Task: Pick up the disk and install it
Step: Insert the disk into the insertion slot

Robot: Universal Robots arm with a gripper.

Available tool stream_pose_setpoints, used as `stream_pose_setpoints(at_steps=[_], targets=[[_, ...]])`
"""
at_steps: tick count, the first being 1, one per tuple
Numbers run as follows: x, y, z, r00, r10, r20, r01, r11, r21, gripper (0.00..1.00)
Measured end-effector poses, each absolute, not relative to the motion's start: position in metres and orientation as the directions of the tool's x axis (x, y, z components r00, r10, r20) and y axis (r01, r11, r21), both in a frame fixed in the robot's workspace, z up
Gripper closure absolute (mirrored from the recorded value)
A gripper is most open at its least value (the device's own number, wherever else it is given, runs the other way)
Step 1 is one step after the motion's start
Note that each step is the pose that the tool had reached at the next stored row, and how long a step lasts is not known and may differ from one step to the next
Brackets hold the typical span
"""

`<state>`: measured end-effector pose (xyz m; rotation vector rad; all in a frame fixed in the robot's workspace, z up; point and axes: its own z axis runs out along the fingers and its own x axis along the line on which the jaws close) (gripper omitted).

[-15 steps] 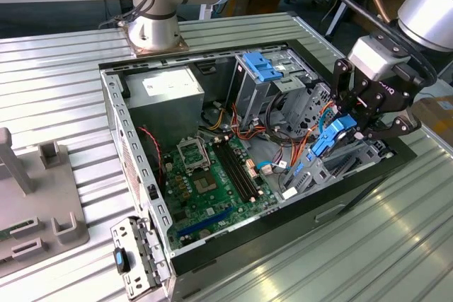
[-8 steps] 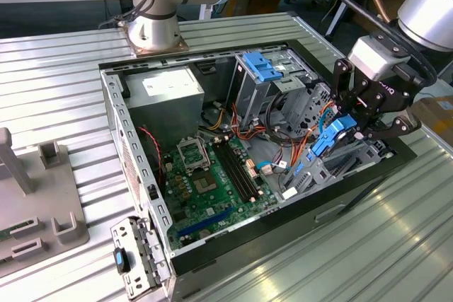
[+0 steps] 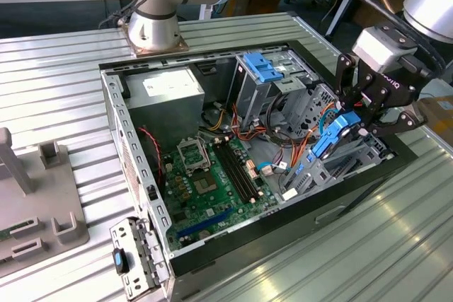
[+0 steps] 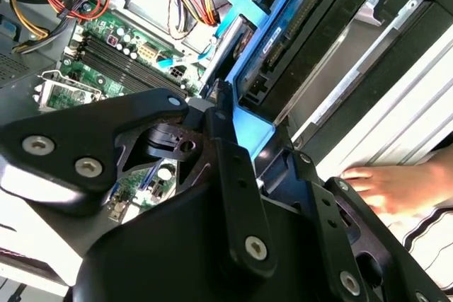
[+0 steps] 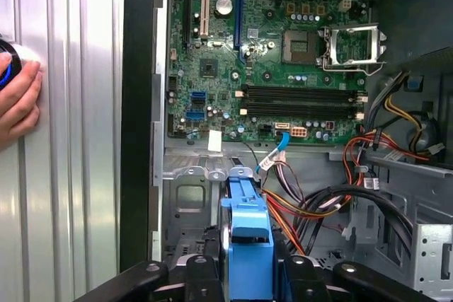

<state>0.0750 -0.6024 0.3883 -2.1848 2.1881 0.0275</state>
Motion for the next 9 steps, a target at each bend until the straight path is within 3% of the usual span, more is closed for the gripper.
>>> stream_pose_setpoints(at_steps=[5,7,9], targets=[[0.0746,-0.603,0.3885,-0.001,-0.999,-0.048,-1.0,0.002,-0.023,0.62],[0.0746,-0.6032,0.3884,-0.001,-0.999,-0.048,-1.0,0.002,-0.023,0.5],[0.0746,-0.6035,0.3883,-0.001,-0.999,-0.048,-1.0,0.002,-0.023,0.5]])
